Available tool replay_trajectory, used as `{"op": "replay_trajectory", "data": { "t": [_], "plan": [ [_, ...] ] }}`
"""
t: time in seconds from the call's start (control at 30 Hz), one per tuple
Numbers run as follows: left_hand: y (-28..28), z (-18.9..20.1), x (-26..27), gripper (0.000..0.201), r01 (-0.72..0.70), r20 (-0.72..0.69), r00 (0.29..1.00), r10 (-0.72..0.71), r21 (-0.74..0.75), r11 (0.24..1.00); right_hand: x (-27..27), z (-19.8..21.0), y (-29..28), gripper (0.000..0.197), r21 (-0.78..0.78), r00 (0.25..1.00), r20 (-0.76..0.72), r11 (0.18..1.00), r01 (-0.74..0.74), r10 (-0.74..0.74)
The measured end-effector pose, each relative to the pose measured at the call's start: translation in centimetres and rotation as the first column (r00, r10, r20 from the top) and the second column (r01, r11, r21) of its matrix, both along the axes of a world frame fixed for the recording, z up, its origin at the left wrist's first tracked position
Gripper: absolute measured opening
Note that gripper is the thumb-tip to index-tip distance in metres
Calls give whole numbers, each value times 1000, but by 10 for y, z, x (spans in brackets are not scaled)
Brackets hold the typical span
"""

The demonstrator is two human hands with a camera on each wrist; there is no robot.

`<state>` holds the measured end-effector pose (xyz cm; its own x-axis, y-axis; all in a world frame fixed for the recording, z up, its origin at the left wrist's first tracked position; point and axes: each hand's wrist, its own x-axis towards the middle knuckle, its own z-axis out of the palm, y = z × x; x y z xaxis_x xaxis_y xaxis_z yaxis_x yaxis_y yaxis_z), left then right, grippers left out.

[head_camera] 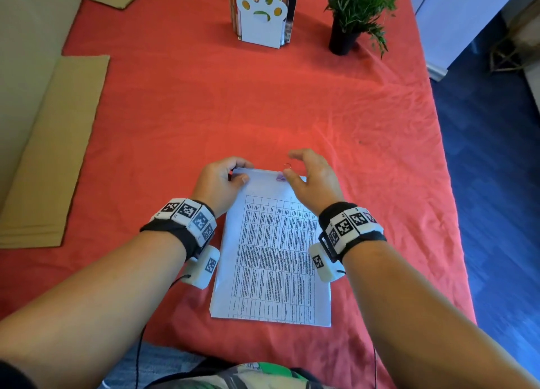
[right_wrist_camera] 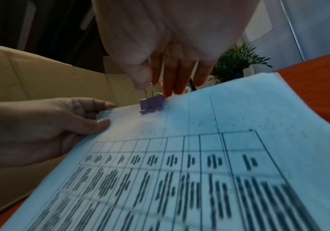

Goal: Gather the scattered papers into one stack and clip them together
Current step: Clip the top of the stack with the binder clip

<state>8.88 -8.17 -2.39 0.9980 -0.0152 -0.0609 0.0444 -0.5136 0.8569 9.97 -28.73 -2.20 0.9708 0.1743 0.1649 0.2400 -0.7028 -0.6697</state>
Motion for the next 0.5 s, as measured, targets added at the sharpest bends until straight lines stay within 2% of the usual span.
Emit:
{"op": "replay_trajectory", "data": {
  "t": [0.03, 0.1, 0.2, 0.27, 0.4, 0.47, 0.5],
  "plan": [
    [1, 0, 1, 20, -5, -4, 1000, 5, -9, 1000, -5, -2, 1, 21, -5, 995, 96, 1000, 25, -24],
    [0, 0, 3, 21, -14, -7, 1000, 13, -21, 1000, -18, -7, 5, 21, -2, 983, 180, 999, 37, -36],
    [-1, 2, 4, 24, -18, 3, 1000, 18, -1, 1000, -43, -24, 11, 12, -105, 987, 145, 993, -59, 74],
    [-2, 5, 3, 25, -13, 21, 1000, 12, 20, 1000, -53, -29, 9, 5, -118, 987, 138, 991, -63, 79],
    [-4, 13, -1, 21, 11, 56, 998, -12, 16, 1000, -42, -8, 6, 40, -160, 982, 185, 986, 52, -22],
    [-8, 19, -4, 24, 16, 85, 996, -13, -41, 999, -31, 6, 5, 48, -212, 994, 113, 977, 25, -1],
    [-10, 21, -6, 28, 18, 107, 994, -10, -72, 997, -26, 15, 3, 50, -239, 999, 32, 971, -6, 14]
  ]
}}
